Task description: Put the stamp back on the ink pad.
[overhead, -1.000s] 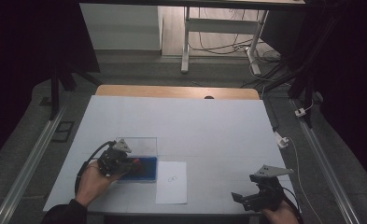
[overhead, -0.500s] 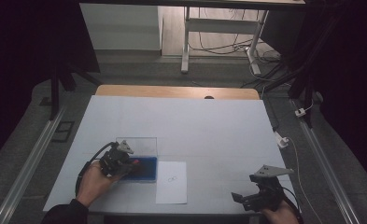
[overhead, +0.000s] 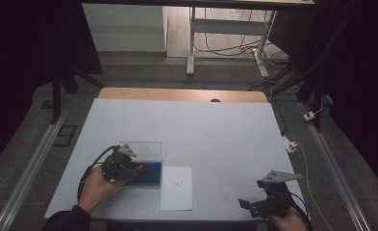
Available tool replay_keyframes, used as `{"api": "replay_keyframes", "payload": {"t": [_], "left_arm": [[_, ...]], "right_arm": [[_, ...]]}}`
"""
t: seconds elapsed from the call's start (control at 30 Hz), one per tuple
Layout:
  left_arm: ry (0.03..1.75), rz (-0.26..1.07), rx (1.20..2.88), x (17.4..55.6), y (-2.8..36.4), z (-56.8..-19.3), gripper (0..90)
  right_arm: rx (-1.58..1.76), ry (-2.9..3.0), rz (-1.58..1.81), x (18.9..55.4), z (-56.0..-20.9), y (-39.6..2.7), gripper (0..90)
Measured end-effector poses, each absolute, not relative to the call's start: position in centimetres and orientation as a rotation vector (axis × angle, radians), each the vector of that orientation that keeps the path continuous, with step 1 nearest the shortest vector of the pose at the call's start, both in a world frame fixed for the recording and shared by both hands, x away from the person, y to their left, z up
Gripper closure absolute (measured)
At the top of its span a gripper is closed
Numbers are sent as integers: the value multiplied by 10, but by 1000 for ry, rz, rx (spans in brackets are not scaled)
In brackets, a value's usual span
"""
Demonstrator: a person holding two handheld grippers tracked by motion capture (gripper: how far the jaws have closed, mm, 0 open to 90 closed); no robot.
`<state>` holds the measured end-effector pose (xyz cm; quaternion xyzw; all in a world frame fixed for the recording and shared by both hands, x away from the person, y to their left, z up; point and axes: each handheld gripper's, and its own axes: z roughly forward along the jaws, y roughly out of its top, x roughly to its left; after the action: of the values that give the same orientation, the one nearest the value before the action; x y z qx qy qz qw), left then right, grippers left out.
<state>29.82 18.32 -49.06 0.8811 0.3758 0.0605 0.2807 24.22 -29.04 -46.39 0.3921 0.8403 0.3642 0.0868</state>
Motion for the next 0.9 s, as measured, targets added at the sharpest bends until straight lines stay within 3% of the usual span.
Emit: {"api": "replay_keyframes", "payload": {"t": [0.63, 0.9], "left_arm": [[1007, 87, 2101, 300, 198, -478, 202], [983, 112, 2101, 294, 200, -470, 53]], "right_arm": [[1168, 2504, 1084, 242, -464, -290, 0], [1164, 2504, 1079, 242, -464, -290, 0]]}}
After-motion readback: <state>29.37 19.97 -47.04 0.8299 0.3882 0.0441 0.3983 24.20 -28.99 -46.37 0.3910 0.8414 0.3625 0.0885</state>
